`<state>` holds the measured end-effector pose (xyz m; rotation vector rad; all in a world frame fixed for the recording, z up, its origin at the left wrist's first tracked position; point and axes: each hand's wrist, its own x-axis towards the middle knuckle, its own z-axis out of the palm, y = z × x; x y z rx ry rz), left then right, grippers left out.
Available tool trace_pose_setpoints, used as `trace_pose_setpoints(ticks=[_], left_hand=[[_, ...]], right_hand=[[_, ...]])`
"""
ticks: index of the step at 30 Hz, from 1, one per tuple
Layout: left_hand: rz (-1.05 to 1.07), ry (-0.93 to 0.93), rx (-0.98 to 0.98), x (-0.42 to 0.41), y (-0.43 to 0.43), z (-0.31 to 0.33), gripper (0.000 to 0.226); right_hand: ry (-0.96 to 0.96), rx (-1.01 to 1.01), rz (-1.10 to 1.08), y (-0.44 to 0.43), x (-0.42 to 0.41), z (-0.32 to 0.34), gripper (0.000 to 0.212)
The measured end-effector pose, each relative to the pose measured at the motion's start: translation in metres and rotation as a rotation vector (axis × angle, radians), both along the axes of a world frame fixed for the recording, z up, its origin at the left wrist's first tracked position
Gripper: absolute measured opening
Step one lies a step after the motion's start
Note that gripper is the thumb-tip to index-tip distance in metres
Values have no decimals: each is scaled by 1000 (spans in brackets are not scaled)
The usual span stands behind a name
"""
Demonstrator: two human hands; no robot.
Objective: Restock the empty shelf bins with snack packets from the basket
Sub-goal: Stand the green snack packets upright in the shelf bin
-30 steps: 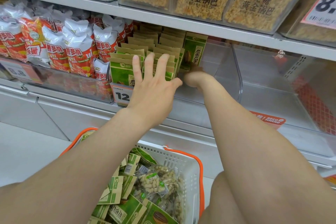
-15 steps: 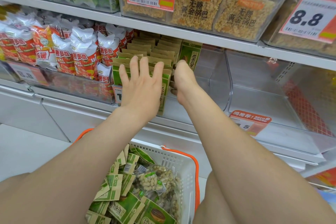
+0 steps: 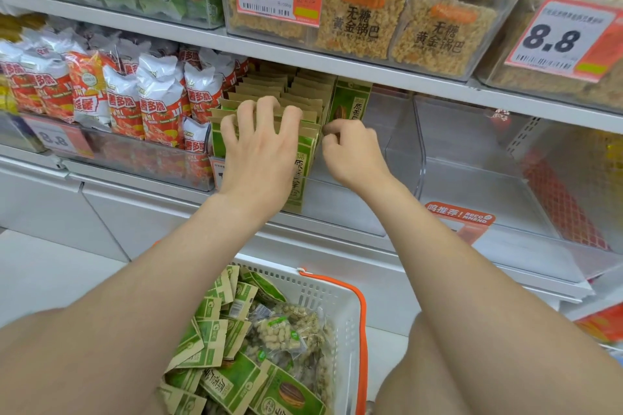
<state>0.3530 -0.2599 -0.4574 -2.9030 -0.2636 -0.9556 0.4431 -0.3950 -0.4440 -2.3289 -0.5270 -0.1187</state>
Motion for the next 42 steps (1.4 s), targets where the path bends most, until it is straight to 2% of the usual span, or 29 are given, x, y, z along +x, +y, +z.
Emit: trace_pose_setpoints(ticks=[4, 6, 8, 11, 14, 19, 22, 24, 27, 30, 32, 37, 42], left_hand=[[-70, -76, -48, -20, -2, 1, 45], [-100, 12, -95, -34, -2, -3, 34], [-120, 176, -123, -48, 0, -7, 28], [-167, 421, -175, -66, 3, -14, 19], [-182, 678, -205, -82, 2, -22, 15], [-169, 1190, -136, -99, -2, -43, 40], [-118, 1357, -32, -100, -3, -54, 48], [-127, 1364, -10, -97, -5, -58, 51], [-203, 1302, -62, -90, -13, -54, 47], [-257, 1255, -110, -83, -21, -51, 44], [-263, 1266, -88, -80, -25, -53, 44], [-268, 1297, -34, -75, -27, -58, 44], [-262, 1299, -30, -72, -19, -61, 40]], right_hand=[[-309, 10, 12, -3, -36, 13, 32], [-416, 40, -30, -7, -57, 15, 28], [-426, 41, -8, -13, -73, 11, 25], [-296, -83, 141, -23, -92, -9, 27], [-142, -394, 343, -30, -112, -37, 23], [83, -886, 649, -29, -137, -111, 29], [220, -1073, 766, -29, -148, -152, 35], [265, -1140, 853, -31, -156, -168, 42], [317, -1143, 921, -36, -173, -194, 83], [377, -1117, 762, -36, -190, -217, 111], [365, -1098, 675, -37, -199, -229, 117], [261, -1154, 649, -43, -206, -246, 108], [277, -1121, 640, -43, -201, -247, 60]])
